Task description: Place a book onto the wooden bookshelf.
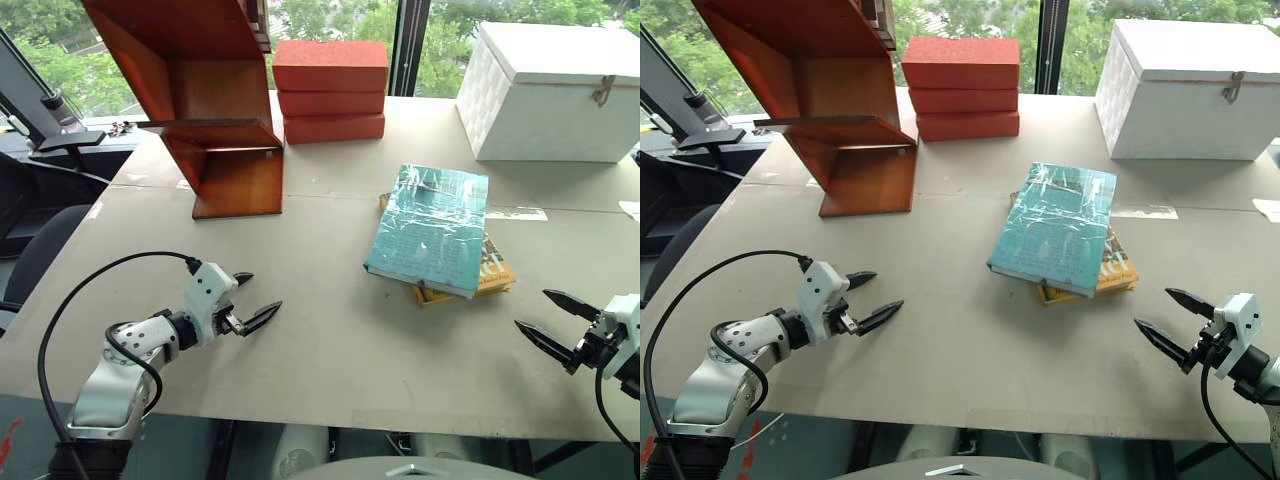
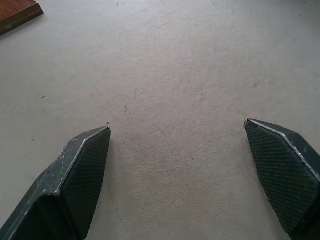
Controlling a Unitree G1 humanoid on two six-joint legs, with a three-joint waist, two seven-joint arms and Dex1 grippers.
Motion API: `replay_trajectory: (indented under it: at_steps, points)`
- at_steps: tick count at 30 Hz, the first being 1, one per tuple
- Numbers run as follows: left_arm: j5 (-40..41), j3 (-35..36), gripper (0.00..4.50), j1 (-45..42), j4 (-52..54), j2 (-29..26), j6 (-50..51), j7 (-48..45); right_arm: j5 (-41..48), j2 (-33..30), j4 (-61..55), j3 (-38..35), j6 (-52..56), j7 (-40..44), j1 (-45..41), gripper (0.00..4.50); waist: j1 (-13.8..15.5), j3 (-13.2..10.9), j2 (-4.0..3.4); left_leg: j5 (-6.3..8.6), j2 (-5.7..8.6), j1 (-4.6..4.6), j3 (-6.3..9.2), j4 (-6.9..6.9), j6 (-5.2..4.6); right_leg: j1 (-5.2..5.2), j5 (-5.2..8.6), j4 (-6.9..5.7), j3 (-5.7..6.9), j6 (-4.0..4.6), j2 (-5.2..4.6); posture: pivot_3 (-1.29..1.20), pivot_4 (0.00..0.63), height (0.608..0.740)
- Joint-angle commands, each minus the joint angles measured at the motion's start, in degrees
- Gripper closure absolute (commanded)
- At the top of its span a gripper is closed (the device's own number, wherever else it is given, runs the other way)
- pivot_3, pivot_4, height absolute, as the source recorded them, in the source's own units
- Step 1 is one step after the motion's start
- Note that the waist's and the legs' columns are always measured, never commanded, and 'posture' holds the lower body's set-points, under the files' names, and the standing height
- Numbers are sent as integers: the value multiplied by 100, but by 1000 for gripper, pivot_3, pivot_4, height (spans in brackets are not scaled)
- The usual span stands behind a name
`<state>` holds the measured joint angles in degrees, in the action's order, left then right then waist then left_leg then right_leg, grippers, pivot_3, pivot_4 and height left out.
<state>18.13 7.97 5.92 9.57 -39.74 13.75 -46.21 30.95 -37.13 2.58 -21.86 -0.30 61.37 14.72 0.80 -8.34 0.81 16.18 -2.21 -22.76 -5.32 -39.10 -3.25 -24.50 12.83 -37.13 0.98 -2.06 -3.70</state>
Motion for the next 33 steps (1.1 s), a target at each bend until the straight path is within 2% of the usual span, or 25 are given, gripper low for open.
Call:
replay_trajectory:
  at_steps: [1,5,13,21,23,27,33]
  points:
    - [75,83,87,112,389,181,26,207,52,-185,239,-86,58,181,-282,0,0,0,0,0,0,0,0,0,0,0,0,0,1,0,0,0,150,718]
    - [239,190,87,409,878,474,128,401,-138,-273,671,143,100,290,-779,0,-47,-8,12,2,1,3,-13,-3,-5,1,-2,4,-11,-1,-3,0,150,718]
    - [345,219,87,523,1078,528,210,417,-167,-293,798,166,120,399,-910,0,7,-10,8,2,4,-6,6,-1,-4,2,-1,5,7,1,8,0,150,718]
    - [447,145,87,1,809,452,343,207,-115,-321,583,36,99,356,-756,0,8,-10,8,2,6,-3,3,-6,-5,5,-2,4,9,0,19,0,150,718]
    - [799,145,87,-223,739,470,670,27,-44,-319,413,-37,90,369,-652,0,3,-10,8,2,6,-4,4,-6,-5,5,-2,4,11,0,22,0,150,718]
    - [1327,-320,87,-1311,205,484,1758,-433,488,-368,-587,-264,408,531,-253,0,23,-11,6,2,8,-5,12,-8,-5,10,-1,4,19,-2,23,0,150,718]
    - [1554,-667,87,-3699,-2263,1224,3094,-613,1505,-368,-1995,-674,1334,47,27,0,8,-17,24,1,10,15,59,-29,-4,62,-6,10,58,-16,38,0,150,718]
